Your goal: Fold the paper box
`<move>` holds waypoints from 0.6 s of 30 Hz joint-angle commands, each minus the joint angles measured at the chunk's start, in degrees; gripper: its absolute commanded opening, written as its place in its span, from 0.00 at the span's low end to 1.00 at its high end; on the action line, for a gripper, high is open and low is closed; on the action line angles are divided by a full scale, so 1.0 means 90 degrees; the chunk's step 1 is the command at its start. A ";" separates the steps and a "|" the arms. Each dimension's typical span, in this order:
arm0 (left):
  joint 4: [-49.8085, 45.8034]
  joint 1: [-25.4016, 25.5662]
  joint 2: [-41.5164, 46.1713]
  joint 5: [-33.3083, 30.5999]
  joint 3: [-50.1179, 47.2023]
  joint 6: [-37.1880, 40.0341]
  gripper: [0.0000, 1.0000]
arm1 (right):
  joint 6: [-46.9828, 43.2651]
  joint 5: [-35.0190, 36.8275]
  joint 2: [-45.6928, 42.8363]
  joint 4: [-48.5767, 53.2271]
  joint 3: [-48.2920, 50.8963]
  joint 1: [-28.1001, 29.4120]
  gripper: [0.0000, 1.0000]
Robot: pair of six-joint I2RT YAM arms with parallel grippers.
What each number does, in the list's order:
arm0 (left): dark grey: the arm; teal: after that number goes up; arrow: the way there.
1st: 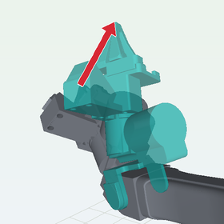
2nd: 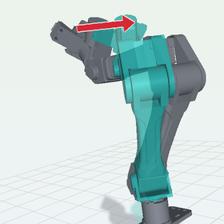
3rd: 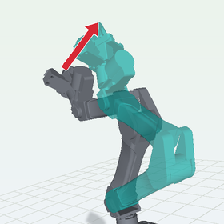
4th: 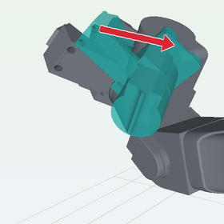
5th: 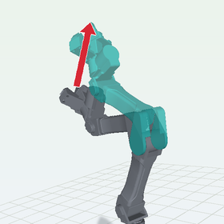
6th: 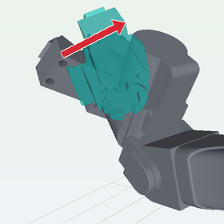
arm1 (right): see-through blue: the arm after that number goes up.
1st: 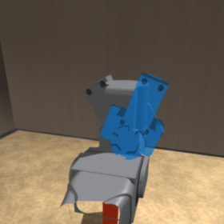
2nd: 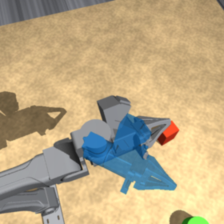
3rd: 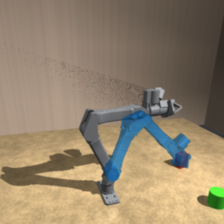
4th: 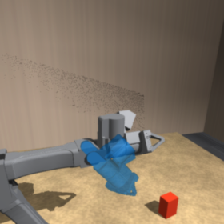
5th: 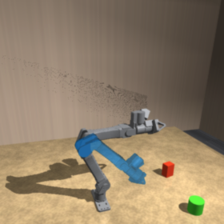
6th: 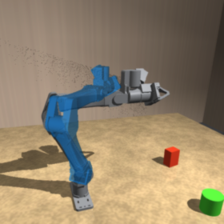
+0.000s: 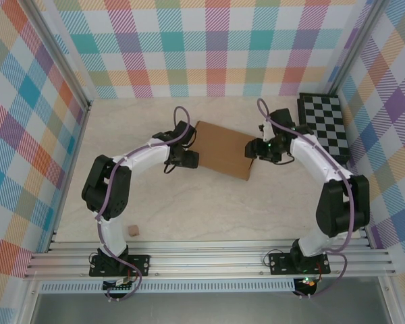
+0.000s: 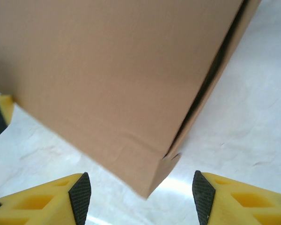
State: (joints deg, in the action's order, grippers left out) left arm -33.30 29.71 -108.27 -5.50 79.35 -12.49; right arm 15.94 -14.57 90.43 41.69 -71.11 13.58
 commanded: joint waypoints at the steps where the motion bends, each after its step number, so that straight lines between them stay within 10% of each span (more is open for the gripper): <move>1: -0.0241 -0.0265 0.0351 0.0479 0.0287 -0.0199 0.81 | 0.0590 -0.0729 -0.0283 -0.0372 0.0611 -0.0005 0.62; 18: 0.0400 -0.1153 -0.1629 0.2640 0.2409 -0.0145 0.89 | 0.0682 -0.0270 0.1095 -0.1222 0.0256 -0.0243 0.65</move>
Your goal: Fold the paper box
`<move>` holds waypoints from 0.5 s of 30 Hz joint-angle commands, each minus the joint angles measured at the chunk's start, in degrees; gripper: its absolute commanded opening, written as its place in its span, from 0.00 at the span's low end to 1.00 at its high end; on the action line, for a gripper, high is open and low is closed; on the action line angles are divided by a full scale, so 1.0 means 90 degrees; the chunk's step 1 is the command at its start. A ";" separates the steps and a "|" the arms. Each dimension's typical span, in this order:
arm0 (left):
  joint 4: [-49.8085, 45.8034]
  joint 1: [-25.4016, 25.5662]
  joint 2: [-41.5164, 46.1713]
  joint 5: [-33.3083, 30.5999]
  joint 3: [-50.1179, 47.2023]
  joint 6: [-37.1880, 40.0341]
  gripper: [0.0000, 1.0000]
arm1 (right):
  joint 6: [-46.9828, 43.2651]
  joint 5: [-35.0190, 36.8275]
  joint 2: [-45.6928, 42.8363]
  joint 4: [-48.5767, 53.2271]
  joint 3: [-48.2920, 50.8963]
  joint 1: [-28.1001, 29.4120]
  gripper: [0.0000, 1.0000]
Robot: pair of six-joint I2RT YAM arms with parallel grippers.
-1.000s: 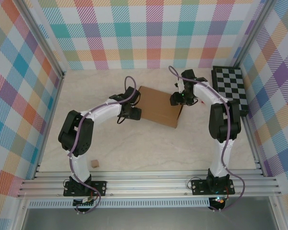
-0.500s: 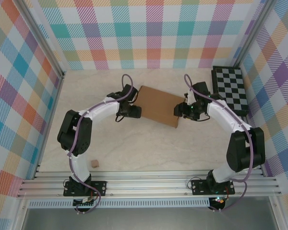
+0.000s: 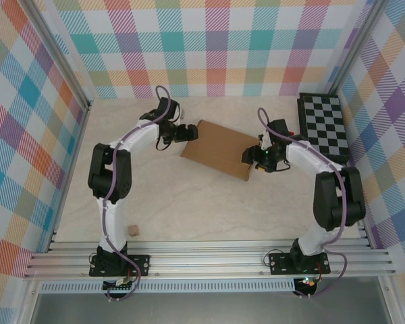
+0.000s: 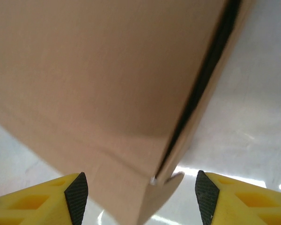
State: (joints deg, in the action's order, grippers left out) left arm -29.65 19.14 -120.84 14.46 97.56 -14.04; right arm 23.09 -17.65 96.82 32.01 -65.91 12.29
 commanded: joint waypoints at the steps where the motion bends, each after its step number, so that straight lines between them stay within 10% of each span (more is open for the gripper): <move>1: -0.0056 0.0030 -0.0308 0.0435 0.0525 -0.0024 0.89 | -0.0134 0.0021 0.0512 -0.0192 -0.0425 -0.0132 0.65; 15: 0.0301 0.0257 0.0545 0.0440 -0.0632 -0.1206 0.89 | -0.0930 -0.0876 0.1762 -0.0183 -0.2232 -0.0296 0.65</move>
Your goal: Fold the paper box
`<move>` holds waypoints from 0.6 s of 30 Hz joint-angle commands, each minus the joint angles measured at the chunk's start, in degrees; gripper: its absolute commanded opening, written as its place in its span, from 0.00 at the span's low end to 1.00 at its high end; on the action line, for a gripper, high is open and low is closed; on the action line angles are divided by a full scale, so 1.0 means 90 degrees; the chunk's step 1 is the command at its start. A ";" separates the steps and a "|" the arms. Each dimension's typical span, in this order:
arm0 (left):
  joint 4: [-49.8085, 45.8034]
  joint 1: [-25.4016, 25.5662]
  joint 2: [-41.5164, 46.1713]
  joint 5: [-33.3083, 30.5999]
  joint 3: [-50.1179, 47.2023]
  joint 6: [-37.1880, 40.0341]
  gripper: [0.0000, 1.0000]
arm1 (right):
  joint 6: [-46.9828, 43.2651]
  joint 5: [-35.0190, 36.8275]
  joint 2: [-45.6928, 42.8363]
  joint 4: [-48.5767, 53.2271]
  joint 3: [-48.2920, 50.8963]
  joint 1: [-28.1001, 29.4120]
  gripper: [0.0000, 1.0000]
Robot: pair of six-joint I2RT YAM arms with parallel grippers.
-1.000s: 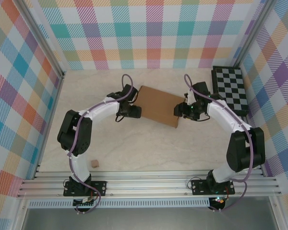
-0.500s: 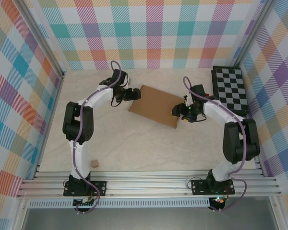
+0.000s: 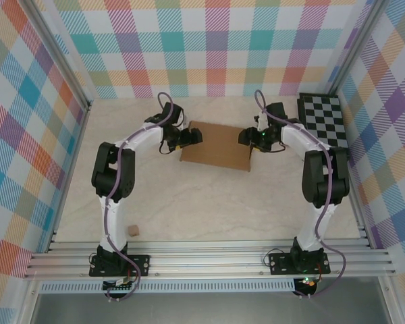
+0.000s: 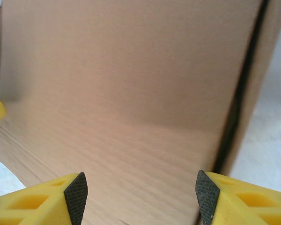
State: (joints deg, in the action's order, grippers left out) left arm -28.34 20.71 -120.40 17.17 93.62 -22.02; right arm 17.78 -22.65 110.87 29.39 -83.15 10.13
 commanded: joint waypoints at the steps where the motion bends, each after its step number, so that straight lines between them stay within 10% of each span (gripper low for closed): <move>1: 0.0045 0.0082 0.0579 0.0056 -0.0221 -0.0316 0.89 | -0.0429 -0.0254 0.0247 0.0236 -0.0438 -0.0061 0.65; 9: -0.0585 0.0077 0.1562 -0.1004 -0.0982 -0.0229 0.90 | -0.0574 0.0649 -0.0170 0.1274 -0.0570 -0.0197 0.66; 18: -0.0080 0.0188 0.2048 -0.0415 -0.2122 0.0090 0.89 | -0.0063 0.0145 -0.1252 0.0883 0.1292 -0.0194 0.65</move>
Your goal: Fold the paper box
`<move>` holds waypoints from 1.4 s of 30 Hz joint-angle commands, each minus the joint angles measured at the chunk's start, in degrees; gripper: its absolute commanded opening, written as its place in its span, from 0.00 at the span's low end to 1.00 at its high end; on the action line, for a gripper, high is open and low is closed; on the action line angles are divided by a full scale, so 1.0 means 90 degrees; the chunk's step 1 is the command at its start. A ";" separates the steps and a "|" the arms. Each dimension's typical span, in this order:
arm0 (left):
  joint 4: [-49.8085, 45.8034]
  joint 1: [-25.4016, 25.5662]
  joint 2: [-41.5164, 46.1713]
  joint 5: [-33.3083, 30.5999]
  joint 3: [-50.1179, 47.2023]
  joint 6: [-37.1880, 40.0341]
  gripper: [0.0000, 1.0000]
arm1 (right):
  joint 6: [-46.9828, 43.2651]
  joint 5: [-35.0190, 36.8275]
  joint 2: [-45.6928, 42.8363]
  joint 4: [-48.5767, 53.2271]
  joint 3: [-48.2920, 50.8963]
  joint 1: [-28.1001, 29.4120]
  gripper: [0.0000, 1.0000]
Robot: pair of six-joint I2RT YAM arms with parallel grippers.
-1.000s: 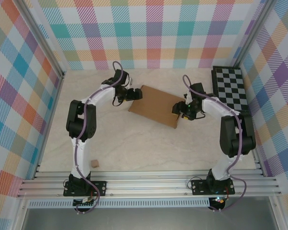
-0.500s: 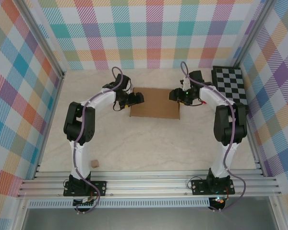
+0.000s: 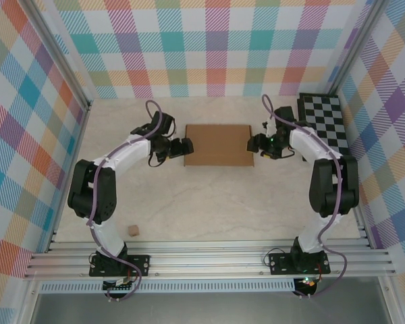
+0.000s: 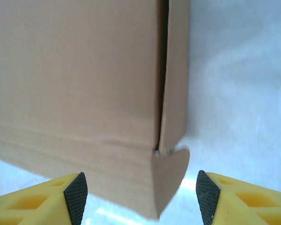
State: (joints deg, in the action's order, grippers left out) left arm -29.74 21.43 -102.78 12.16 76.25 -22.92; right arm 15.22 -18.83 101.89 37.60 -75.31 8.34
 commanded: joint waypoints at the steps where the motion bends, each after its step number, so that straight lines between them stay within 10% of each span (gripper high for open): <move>1: 0.0115 0.0137 0.0133 0.0133 -0.0248 0.0236 0.89 | 0.0272 -0.0390 -0.0324 -0.0131 0.0591 0.0010 0.65; 32: 0.0559 0.0324 -0.0571 0.0528 0.0027 0.0752 0.78 | -0.0015 -0.1244 0.0424 -0.0684 0.0410 0.0040 0.46; 42: 0.0545 0.0362 -0.0632 0.0596 0.0135 0.0746 0.77 | 0.0064 -0.0889 0.0585 -0.0316 0.0220 0.0036 0.57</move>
State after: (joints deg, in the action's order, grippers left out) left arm -25.04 23.94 -108.12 16.45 75.70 -16.86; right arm 16.40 -28.03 106.32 32.58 -71.85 8.36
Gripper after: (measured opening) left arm 0.767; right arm 0.567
